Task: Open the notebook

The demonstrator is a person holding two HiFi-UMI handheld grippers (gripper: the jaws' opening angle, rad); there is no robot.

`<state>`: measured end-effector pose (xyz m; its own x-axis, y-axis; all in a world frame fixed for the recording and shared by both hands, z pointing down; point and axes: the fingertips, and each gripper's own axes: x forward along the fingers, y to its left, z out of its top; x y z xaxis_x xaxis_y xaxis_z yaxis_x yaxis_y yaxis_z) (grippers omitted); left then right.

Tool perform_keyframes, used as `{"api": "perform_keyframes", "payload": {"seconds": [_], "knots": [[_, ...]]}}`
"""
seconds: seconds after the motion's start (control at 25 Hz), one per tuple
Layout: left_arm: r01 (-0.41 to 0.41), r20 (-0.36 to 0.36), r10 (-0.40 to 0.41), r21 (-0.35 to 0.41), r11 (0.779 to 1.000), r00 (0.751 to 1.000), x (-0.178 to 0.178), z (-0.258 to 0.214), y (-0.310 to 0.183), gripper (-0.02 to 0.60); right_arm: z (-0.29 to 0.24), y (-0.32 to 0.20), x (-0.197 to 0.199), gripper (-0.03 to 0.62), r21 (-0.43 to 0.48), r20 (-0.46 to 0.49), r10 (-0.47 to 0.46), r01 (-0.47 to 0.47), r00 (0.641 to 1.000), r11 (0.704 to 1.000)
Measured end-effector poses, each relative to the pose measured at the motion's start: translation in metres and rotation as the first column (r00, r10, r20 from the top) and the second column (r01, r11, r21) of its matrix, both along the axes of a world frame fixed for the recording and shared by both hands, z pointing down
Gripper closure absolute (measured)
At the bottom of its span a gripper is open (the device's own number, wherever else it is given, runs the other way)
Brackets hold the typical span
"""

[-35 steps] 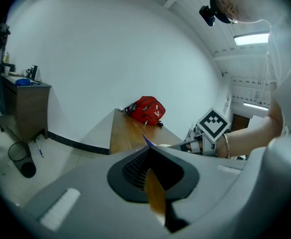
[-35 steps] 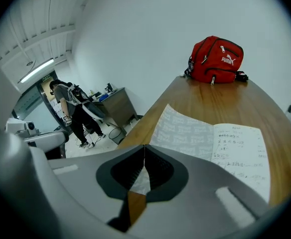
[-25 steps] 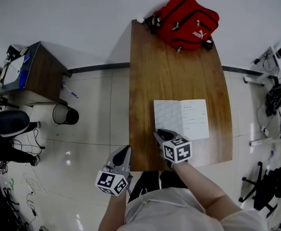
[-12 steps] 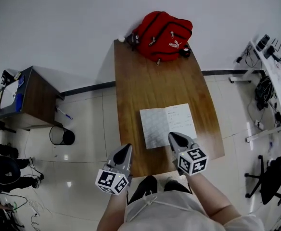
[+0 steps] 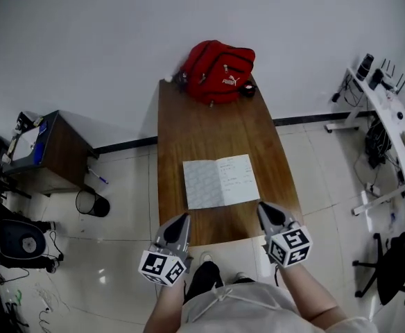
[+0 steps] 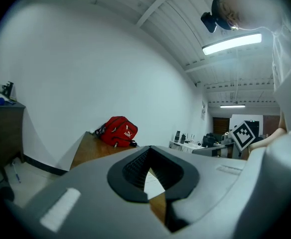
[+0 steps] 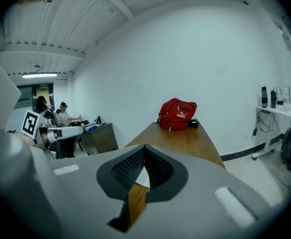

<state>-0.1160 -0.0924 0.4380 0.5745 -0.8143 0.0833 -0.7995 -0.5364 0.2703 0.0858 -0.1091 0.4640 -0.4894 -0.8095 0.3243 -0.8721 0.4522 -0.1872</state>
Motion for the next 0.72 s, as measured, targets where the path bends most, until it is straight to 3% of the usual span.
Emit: {"api": "perform_keyframes", "payload": {"seconds": [0.36, 0.72], "knots": [[0.052, -0.002, -0.052, 0.02, 0.998, 0.999, 0.061, -0.009, 0.104, 0.575, -0.03, 0.086, 0.061, 0.585, 0.098, -0.018, -0.043, 0.044, 0.999, 0.994], [0.053, 0.009, -0.053, 0.071, 0.996, 0.999, 0.058, -0.029, 0.152, 0.575, -0.038, 0.151, 0.053, 0.585, 0.117, -0.023, -0.07, 0.072, 0.997, 0.991]]}}
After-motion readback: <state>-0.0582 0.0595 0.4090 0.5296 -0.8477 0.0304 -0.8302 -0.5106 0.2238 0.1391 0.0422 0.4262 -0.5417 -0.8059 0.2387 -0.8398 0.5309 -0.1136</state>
